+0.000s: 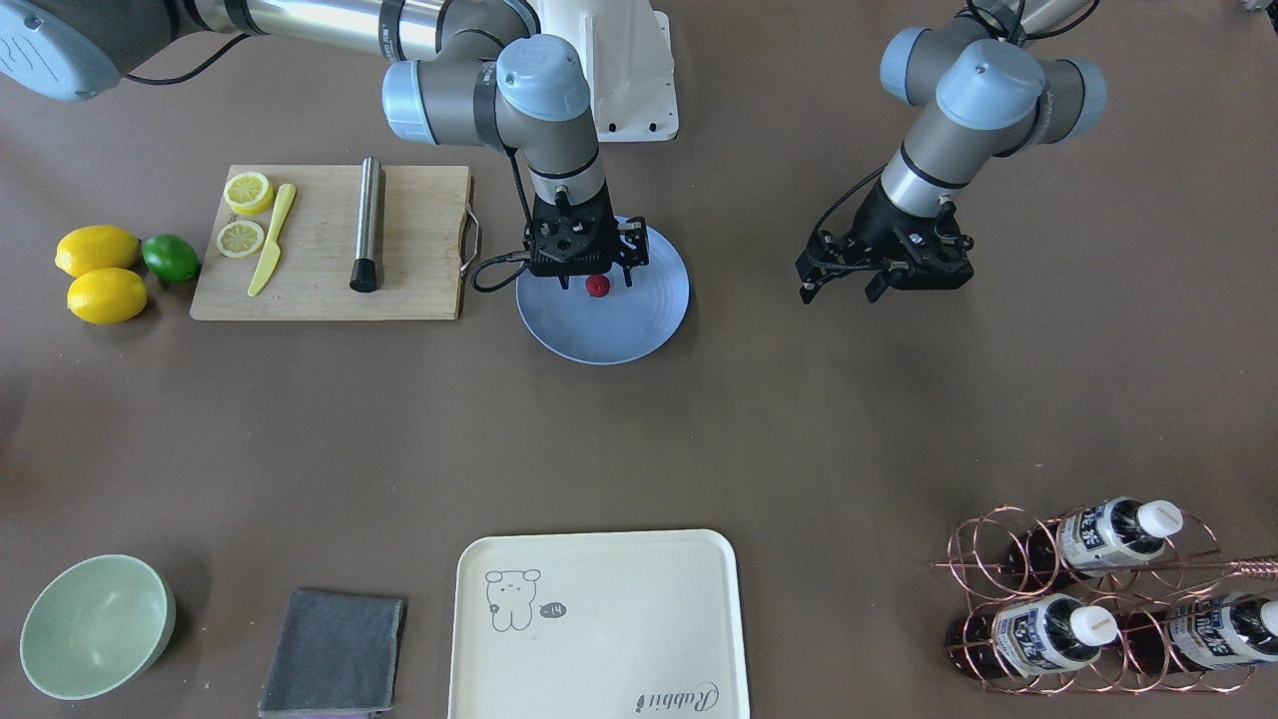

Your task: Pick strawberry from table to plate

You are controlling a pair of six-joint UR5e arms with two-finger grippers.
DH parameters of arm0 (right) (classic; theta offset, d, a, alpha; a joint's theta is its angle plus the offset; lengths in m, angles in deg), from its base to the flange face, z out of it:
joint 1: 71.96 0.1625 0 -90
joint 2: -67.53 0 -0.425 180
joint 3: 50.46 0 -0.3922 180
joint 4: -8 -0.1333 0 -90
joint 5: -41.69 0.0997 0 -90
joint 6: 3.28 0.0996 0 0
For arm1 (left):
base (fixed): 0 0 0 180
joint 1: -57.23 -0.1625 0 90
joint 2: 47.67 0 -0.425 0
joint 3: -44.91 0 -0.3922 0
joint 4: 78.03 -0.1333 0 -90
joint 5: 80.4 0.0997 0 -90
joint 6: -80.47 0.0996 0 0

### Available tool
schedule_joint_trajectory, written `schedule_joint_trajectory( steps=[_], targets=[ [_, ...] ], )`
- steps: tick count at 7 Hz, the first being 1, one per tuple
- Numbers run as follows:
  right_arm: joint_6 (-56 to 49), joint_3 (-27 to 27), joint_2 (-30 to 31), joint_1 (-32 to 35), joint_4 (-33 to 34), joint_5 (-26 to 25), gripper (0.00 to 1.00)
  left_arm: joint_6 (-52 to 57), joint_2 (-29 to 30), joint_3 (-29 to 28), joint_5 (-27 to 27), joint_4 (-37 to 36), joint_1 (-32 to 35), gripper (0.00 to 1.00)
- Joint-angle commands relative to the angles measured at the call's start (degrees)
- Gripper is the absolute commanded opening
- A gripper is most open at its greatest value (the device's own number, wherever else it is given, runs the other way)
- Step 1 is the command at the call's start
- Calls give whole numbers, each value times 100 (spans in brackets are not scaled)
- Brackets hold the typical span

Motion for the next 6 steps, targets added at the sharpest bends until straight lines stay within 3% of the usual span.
schedule_joint_trajectory(
  steps=[1,2,4,6],
  targets=[
    [-137,853,383,1098,528,1297,100,66,-62,123,-60,-125,336,97],
    [-869,1275,951,1828,593,1942,100,571,-324,245,-399,-196,730,97],
    [-3298,1402,2216,3296,602,2929,100,2517,-843,133,-1444,-423,2011,97],
    [-5673,1175,3211,4396,855,3117,100,5306,-836,45,-2130,-2182,3433,97]
  ],
)
